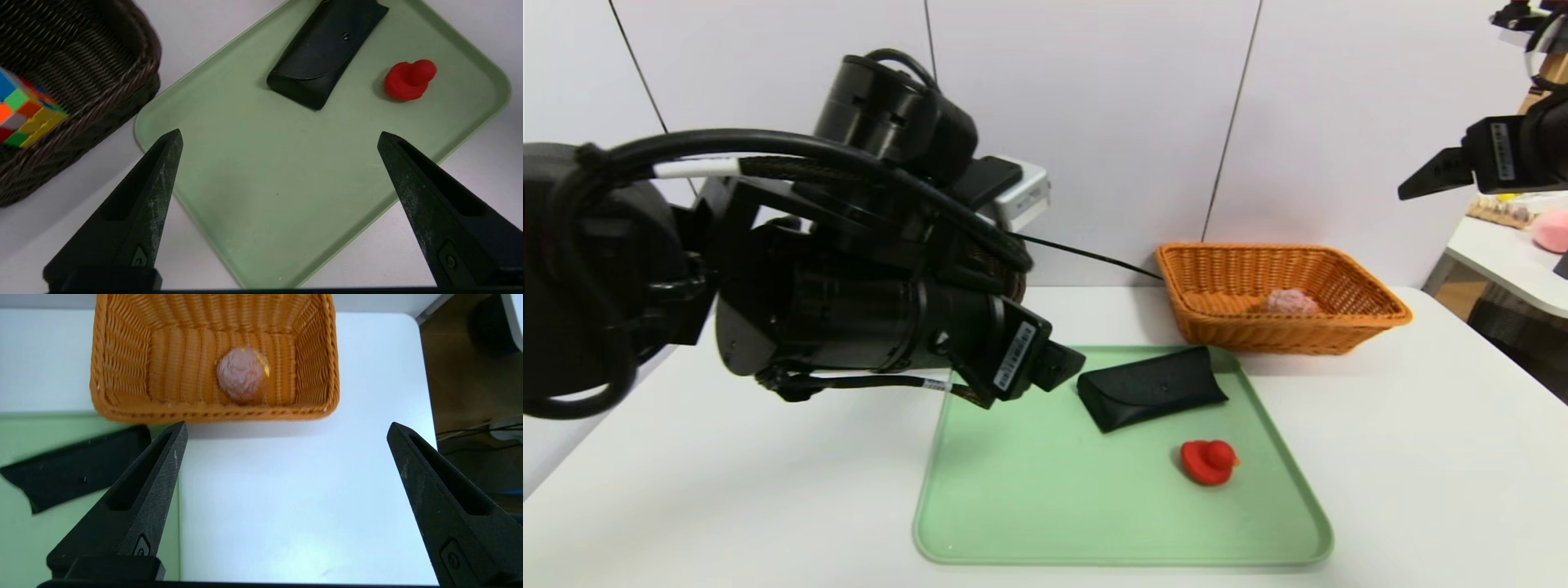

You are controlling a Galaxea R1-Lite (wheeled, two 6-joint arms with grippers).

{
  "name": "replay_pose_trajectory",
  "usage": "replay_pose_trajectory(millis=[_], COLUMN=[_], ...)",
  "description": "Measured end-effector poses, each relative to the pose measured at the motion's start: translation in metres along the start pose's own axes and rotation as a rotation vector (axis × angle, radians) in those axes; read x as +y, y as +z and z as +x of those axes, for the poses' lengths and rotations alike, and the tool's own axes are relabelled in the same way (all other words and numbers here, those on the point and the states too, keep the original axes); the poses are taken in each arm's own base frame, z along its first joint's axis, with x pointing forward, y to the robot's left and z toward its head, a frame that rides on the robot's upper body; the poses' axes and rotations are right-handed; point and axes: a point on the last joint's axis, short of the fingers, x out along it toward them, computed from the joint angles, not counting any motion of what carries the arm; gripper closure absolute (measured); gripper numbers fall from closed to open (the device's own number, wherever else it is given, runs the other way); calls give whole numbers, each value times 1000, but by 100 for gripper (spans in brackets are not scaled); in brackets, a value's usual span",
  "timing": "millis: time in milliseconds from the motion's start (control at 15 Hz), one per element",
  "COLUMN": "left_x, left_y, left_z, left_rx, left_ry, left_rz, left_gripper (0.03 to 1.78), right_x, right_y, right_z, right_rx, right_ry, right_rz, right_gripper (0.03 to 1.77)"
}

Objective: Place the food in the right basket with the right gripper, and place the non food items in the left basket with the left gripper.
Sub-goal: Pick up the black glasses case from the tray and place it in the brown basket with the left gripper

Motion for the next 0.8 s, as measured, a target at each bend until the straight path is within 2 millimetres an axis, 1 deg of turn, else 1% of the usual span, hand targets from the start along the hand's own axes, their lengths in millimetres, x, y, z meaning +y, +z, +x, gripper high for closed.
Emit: replay_pose_trajectory(millis=[133,200,400,533,800], left_x=[-7,-9,-15,-17,-17], left_y=[5,5,3,2,1], left_z=[14,21,42,59,90], left_rx=[4,13,20,-23,-143], left_ry=[-44,-57,-172,-292,-410], left_rz=[45,59,88,88,147], left_gripper=[12,12,12,12,12], right_x=[-12,-17,-22,-24,-26], right_y=[-6,-8,-9,-11,-16], right_z=[-14,-17,-28,-39,-61], right_rx=[14,23,1,-20,-55], right_ry=[-22,-34,-52,-54,-57], right_rz=[11,11,23,29,36], right_gripper=[11,11,11,11,11])
